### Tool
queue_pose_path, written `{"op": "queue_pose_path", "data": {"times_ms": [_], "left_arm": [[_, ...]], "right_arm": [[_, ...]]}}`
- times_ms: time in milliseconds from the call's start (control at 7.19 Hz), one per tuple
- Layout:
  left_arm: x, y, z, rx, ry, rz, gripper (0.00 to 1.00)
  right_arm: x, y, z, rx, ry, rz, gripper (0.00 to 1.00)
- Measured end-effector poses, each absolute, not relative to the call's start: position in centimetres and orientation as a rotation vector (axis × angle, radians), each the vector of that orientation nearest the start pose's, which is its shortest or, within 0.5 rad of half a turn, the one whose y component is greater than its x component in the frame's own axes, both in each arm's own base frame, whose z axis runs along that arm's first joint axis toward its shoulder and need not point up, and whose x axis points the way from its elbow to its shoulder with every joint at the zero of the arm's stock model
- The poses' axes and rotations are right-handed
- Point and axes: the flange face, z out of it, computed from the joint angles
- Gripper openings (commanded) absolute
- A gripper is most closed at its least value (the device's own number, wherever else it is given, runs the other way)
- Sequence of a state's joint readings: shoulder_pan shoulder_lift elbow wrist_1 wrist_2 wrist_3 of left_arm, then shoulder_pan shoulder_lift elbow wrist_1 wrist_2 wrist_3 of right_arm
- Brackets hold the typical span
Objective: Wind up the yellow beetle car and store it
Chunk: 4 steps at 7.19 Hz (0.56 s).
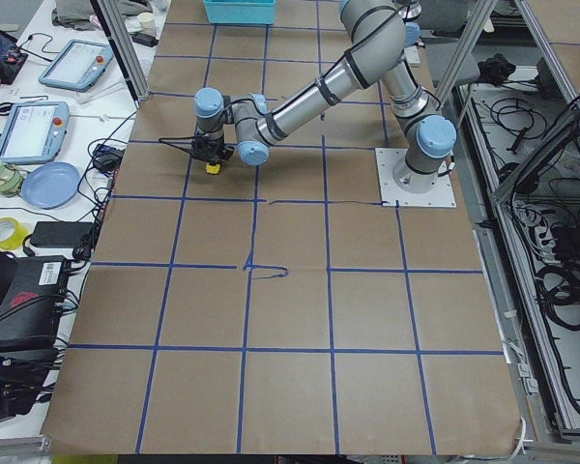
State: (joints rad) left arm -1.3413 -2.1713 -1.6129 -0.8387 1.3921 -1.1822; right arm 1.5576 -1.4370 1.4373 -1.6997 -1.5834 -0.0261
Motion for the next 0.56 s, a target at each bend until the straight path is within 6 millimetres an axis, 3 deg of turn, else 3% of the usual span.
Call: {"op": "queue_pose_path", "data": {"times_ms": [278, 417, 556], "left_arm": [[4.4, -67.7, 19.0, -2.217, 2.500, -0.013, 0.00], [6.6, -67.6, 19.0, -2.258, 2.464, -0.021, 0.38], [8.7, -67.3, 19.0, -2.296, 2.429, -0.027, 0.99]], "right_arm": [[12.5, -56.3, 49.7, -0.020, 3.148, -0.200, 1.00], [12.5, -56.3, 49.6, -0.020, 3.147, -0.199, 1.00], [12.5, -56.3, 49.6, -0.020, 3.147, -0.198, 1.00]]}}
